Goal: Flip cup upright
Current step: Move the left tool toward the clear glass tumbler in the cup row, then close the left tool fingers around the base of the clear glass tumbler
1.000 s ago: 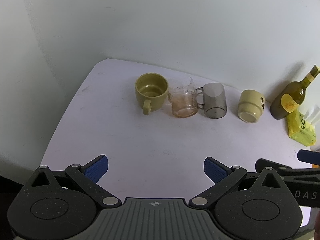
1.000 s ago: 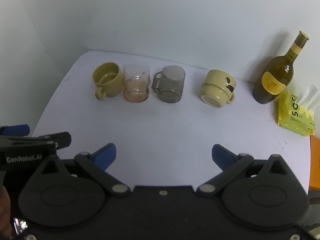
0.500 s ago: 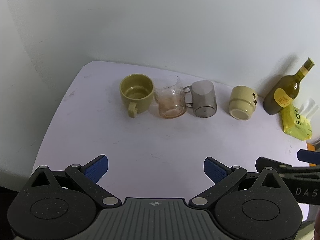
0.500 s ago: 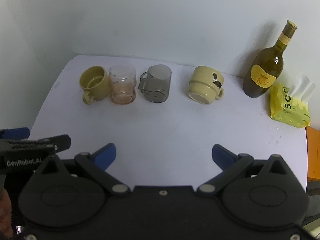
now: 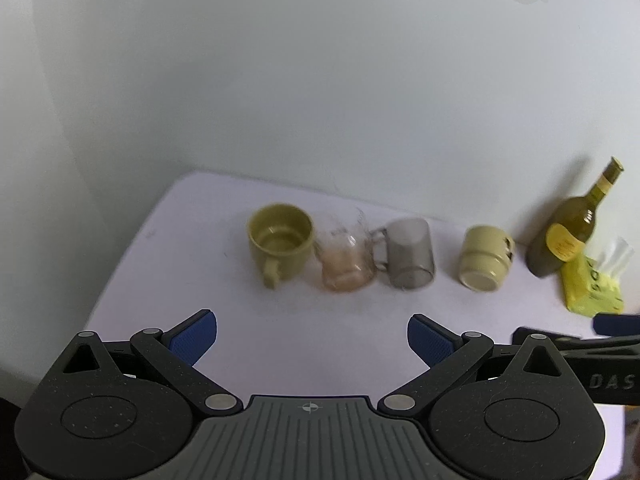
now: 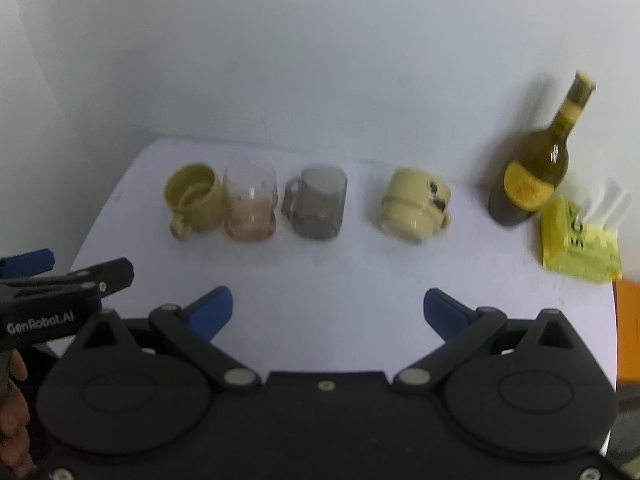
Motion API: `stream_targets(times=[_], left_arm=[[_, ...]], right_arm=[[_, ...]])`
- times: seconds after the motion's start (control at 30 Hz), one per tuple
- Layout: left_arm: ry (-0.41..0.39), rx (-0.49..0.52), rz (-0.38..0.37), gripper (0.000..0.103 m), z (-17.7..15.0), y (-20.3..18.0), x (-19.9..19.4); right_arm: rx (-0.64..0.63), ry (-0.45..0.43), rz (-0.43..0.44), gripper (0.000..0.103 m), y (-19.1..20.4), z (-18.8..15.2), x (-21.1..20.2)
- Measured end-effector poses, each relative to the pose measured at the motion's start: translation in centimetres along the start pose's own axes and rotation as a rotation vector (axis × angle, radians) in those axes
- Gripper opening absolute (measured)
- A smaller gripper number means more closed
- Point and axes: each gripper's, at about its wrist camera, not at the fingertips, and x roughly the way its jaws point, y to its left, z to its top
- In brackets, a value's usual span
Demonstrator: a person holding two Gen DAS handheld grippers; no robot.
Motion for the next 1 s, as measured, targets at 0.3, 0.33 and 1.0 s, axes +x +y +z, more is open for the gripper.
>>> stream_targets(times=[0.3, 0.33, 1.0], left_arm=[[0.026, -0.059, -0.067, 0.103, -0.5, 0.0, 3.5], [0.036, -0.072, -0.068, 0.103, -0.6, -0.2, 4.4], [0.123, -0.064, 0.011, 0.073, 1.2, -6.3, 20.6]], right_arm=[[-0.015, -0.052, -0.008, 0.103, -2.0, -0.9, 0.1], [-0.007, -0.048, -0.01, 0.103, -2.3, -0.9, 0.1], [0.032, 0.002, -0.088, 0.103, -12.7, -2.3, 1.8]])
